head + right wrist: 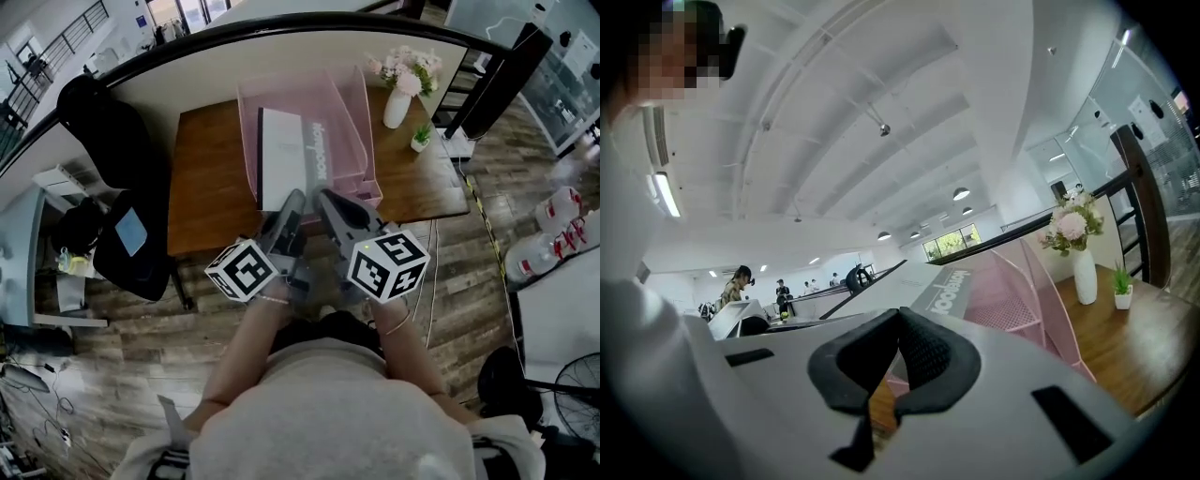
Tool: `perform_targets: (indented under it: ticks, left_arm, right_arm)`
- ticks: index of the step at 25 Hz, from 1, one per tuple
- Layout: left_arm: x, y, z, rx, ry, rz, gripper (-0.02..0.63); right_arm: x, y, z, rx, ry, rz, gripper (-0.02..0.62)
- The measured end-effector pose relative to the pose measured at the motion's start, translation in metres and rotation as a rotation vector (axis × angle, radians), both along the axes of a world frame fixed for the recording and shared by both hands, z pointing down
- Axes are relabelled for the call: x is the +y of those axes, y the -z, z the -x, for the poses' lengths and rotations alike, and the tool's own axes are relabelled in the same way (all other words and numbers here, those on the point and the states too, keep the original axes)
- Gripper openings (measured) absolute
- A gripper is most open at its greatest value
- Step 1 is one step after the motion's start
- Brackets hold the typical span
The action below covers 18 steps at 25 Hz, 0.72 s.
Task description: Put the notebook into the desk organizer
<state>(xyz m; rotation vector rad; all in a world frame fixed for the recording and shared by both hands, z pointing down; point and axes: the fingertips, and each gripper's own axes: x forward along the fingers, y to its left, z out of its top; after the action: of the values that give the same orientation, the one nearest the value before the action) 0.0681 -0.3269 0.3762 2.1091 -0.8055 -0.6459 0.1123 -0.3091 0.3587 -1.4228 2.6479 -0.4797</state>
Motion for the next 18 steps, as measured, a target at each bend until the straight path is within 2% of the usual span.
perform_targets:
  ticks: [5,11,18]
  left_arm:
    - [-0.006,-0.006,-0.009,0.022,0.023,0.033,0.018]
    - [-0.014,-0.021,-0.011,0.054,0.087,0.111,0.018]
    - [-0.015,-0.025,-0.023,0.123,0.077,0.133,0.018]
  right_arm:
    - [-0.011,-0.003,-0.005,-0.001,0.039,0.01,-0.003]
    - [-0.019,-0.013,-0.007,0.014,0.086,0.037,-0.003]
    - [-0.026,-0.017,-0.006,0.014,0.128,0.049,-0.003]
